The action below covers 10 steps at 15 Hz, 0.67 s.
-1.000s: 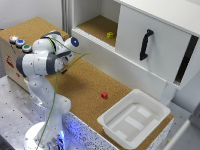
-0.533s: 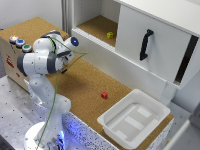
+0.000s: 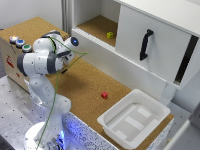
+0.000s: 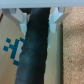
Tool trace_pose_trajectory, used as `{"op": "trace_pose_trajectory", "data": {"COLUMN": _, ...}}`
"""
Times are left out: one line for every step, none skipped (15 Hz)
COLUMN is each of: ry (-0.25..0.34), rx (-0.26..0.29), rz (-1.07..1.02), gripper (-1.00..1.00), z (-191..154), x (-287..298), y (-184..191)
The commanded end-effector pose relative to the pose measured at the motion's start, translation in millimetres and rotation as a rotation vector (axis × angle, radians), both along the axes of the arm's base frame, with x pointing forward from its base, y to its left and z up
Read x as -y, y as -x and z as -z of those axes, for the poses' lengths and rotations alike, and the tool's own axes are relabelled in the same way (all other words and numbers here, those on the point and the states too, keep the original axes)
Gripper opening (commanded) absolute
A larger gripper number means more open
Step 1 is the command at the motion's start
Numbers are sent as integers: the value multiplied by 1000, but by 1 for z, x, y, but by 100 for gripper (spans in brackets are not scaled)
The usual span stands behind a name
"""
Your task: Grasp the drawer handle and open it
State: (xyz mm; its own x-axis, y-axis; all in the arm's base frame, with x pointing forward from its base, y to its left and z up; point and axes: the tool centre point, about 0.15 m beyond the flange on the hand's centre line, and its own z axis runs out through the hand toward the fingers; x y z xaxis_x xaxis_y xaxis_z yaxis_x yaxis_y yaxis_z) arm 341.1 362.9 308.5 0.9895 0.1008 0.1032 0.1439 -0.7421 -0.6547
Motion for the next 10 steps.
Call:
{"op": "trace_pose_trajectory", "data": {"ry": 59, "rx": -8, "rz": 0, "gripper": -100, "z": 4, "x": -2, "y": -11}}
{"op": "trace_pose_trajectory", "data": {"ry": 58, "rx": -10, "rz": 4, "gripper": -100, "z": 5, "x": 1, "y": -10}}
{"op": "trace_pose_trajectory", "data": {"ry": 59, "rx": -11, "rz": 7, "gripper": -100, "z": 6, "x": 5, "y": -9}}
{"op": "trace_pose_trajectory", "data": {"ry": 54, "rx": -12, "rz": 10, "gripper": -100, "z": 8, "x": 8, "y": -9}}
{"op": "trace_pose_trajectory", "data": {"ry": 47, "rx": -13, "rz": 14, "gripper": -100, "z": 10, "x": 13, "y": -8}}
{"op": "trace_pose_trajectory", "data": {"ry": 39, "rx": -14, "rz": 19, "gripper": -100, "z": 12, "x": 17, "y": -8}}
{"op": "trace_pose_trajectory", "data": {"ry": 28, "rx": -14, "rz": 18, "gripper": -100, "z": 14, "x": 22, "y": -9}}
{"op": "trace_pose_trajectory", "data": {"ry": 23, "rx": -18, "rz": 15, "gripper": -100, "z": 16, "x": 26, "y": -10}}
{"op": "trace_pose_trajectory", "data": {"ry": 18, "rx": -20, "rz": 13, "gripper": -100, "z": 19, "x": 31, "y": -12}}
{"op": "trace_pose_trajectory", "data": {"ry": 20, "rx": -22, "rz": 10, "gripper": -100, "z": 20, "x": 34, "y": -13}}
